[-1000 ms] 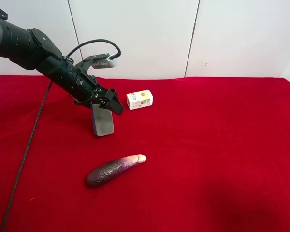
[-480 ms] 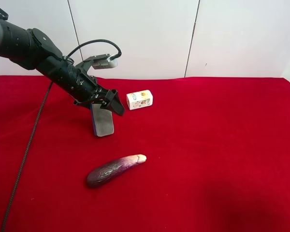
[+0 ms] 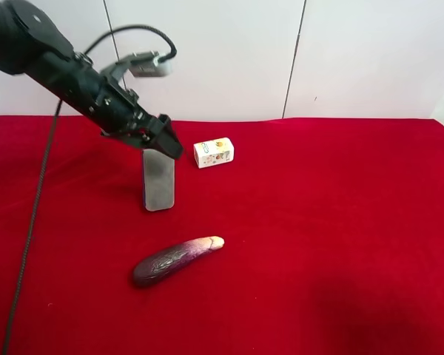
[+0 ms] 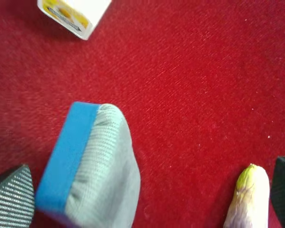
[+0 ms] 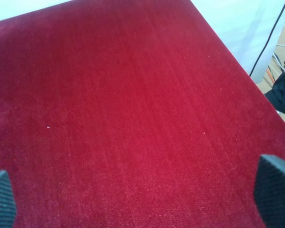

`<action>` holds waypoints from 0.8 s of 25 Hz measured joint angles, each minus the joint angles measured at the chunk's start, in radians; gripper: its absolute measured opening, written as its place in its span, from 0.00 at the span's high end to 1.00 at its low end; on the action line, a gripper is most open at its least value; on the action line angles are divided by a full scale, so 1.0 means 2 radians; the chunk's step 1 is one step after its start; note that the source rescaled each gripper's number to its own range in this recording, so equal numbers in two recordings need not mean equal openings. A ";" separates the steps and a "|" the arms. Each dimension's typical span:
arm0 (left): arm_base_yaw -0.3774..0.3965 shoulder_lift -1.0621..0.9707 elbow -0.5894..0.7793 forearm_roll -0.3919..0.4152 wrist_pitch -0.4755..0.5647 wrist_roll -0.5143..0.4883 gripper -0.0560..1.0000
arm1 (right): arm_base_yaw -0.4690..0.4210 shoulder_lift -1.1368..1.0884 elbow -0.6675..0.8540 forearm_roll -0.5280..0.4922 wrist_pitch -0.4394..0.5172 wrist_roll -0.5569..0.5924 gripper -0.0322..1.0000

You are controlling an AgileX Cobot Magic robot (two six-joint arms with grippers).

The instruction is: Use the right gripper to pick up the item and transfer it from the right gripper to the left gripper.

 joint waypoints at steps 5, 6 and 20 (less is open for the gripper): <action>0.000 -0.053 0.000 0.065 0.015 -0.046 0.00 | 0.000 0.000 0.000 0.000 0.000 0.000 0.00; 0.000 -0.064 0.000 0.079 0.019 -0.060 0.00 | 0.000 0.000 0.000 0.000 0.000 0.000 0.00; 0.000 -0.170 0.000 0.168 0.230 -0.188 0.00 | 0.000 0.000 0.000 0.000 0.000 0.000 0.00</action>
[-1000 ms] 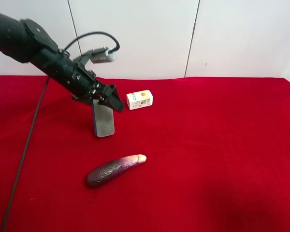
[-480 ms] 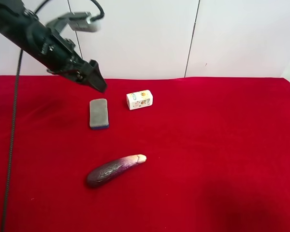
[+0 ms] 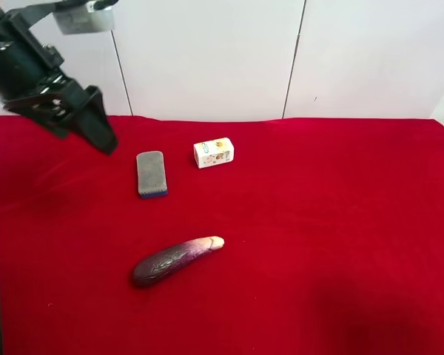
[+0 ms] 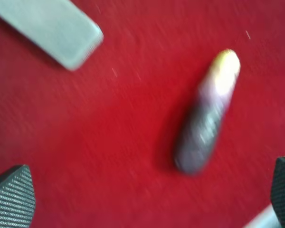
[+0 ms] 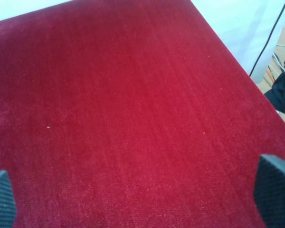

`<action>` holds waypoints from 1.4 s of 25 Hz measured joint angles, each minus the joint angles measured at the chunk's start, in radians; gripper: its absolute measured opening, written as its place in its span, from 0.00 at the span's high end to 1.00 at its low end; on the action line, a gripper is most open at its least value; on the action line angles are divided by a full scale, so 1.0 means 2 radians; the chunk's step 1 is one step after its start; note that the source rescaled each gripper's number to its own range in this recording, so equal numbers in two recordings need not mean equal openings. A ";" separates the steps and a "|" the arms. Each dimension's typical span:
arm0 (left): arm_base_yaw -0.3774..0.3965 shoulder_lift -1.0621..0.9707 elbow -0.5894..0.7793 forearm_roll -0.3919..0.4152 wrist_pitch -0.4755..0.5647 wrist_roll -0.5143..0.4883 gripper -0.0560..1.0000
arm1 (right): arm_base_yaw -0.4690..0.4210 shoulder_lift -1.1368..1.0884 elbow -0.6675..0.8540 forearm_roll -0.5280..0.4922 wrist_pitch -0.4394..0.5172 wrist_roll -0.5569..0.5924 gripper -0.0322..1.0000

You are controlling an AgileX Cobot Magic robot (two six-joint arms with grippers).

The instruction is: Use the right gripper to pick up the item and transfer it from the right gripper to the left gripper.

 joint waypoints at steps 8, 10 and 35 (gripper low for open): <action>-0.001 -0.004 0.035 0.029 0.019 -0.034 0.00 | 0.000 0.000 0.000 0.000 0.000 0.000 0.00; -0.001 -0.005 0.042 0.032 0.019 -0.039 0.00 | 0.000 0.000 0.000 0.000 0.000 0.000 0.00; 0.049 -0.337 0.178 0.112 0.016 -0.068 0.00 | 0.000 0.000 0.000 0.000 0.000 0.000 0.00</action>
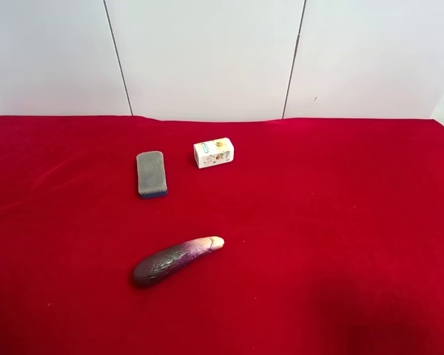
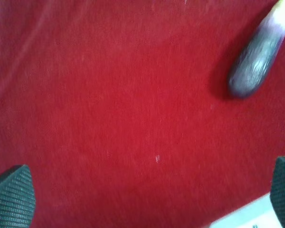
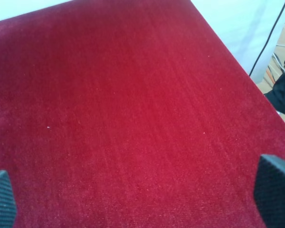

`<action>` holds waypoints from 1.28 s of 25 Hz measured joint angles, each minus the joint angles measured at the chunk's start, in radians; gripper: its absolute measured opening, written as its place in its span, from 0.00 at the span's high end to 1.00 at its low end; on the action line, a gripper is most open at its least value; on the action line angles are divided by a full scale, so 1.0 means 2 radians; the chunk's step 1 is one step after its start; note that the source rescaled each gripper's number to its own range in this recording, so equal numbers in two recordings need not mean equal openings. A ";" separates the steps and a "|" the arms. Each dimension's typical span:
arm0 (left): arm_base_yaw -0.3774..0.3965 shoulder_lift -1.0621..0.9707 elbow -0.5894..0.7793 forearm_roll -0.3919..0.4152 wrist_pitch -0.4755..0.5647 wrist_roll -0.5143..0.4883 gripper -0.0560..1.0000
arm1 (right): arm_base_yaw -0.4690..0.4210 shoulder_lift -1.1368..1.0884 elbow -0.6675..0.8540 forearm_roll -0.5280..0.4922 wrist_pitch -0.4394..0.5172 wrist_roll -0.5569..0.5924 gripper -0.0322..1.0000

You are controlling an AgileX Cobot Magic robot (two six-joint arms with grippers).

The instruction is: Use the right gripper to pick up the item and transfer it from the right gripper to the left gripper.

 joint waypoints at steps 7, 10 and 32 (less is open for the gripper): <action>0.056 -0.192 0.149 -0.018 -0.089 0.000 0.00 | 0.000 0.000 0.000 0.000 0.000 0.000 0.00; 0.075 -0.265 0.176 -0.020 -0.096 0.000 0.00 | 0.000 0.000 0.000 0.000 0.000 0.000 0.00; 0.099 -0.414 0.193 -0.028 -0.065 -0.043 0.00 | 0.000 0.000 0.000 0.000 0.000 0.000 0.00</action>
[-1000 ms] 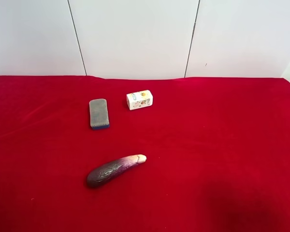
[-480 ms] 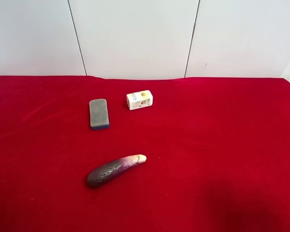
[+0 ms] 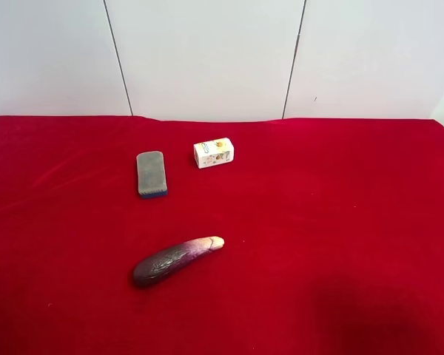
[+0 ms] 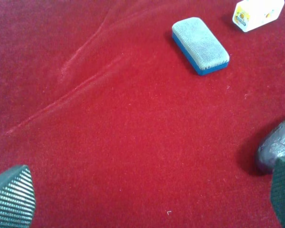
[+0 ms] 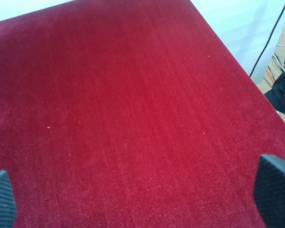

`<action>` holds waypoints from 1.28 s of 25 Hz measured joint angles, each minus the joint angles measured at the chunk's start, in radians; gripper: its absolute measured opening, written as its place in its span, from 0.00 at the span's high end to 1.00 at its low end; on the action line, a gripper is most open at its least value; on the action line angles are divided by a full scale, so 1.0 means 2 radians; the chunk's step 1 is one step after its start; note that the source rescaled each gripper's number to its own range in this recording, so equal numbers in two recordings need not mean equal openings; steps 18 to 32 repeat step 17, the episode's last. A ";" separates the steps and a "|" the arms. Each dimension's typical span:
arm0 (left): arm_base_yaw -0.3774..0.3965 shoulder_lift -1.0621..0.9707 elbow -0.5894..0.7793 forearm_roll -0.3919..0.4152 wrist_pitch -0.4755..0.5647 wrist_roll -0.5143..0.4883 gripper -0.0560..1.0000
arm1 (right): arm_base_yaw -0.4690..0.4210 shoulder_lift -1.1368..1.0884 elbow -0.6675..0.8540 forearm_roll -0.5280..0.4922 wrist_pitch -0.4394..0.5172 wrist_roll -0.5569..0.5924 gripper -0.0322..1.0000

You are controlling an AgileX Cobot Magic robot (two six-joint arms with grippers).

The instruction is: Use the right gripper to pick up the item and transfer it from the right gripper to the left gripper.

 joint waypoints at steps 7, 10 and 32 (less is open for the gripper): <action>0.000 0.000 0.000 0.000 0.000 0.000 0.00 | 0.000 0.000 0.000 0.000 0.000 0.000 0.00; 0.000 0.000 0.000 0.000 0.000 -0.001 0.00 | 0.000 0.000 0.000 0.000 0.000 0.000 0.00; 0.000 0.000 0.000 0.001 0.000 0.000 0.00 | 0.000 0.000 0.000 0.000 0.000 0.000 0.00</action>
